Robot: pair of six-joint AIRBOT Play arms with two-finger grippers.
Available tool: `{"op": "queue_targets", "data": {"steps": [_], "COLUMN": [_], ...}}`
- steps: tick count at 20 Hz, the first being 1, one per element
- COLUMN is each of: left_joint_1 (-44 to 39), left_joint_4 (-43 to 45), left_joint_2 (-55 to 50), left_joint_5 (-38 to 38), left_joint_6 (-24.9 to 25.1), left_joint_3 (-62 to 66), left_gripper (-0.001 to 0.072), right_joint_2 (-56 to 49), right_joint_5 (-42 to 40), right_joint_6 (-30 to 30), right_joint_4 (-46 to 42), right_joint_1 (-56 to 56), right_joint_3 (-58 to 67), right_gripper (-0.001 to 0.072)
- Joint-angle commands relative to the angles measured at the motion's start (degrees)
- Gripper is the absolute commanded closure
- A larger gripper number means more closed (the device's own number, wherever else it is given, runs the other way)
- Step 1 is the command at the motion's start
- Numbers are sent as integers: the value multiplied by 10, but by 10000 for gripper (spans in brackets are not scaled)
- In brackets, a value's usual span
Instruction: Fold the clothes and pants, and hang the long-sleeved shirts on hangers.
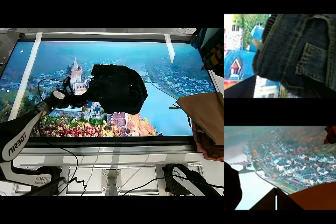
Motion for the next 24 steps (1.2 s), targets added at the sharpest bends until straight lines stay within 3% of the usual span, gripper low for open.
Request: {"op": "queue_targets", "data": {"steps": [1,3,4,5,6,8,12,18,20,22,24], "left_joint_1": [-17,-17,-17,-17,-17,-17,-16,-16,-16,-9,3], "left_joint_4": [-48,-91,-112,-127,-134,-134,-133,-133,-133,-133,-132], "left_joint_2": [-21,-22,-23,-22,-22,-21,22,167,207,239,265], "left_joint_5": [60,106,125,137,141,141,144,163,190,232,285], "left_joint_6": [-14,-14,-14,-14,-14,-4,132,323,379,419,428], "left_joint_3": [-3,-2,0,3,8,26,78,161,168,168,168], "left_gripper": [80,82,179,394,658,667,667,667,667,666,667], "right_joint_2": [0,0,0,0,0,0,0,-20,-20,-20,-20], "right_joint_5": [-2,-2,-2,-2,-2,-7,-62,69,69,69,70], "right_joint_6": [0,0,0,0,0,0,0,-21,-28,-61,-71], "right_joint_4": [14,24,27,29,32,33,40,66,111,174,202], "right_joint_1": [0,0,0,0,0,0,0,0,0,11,39], "right_joint_3": [1,1,1,1,1,1,1,-11,-60,-128,-196], "right_gripper": [686,685,685,685,685,686,686,687,687,687,686]}}
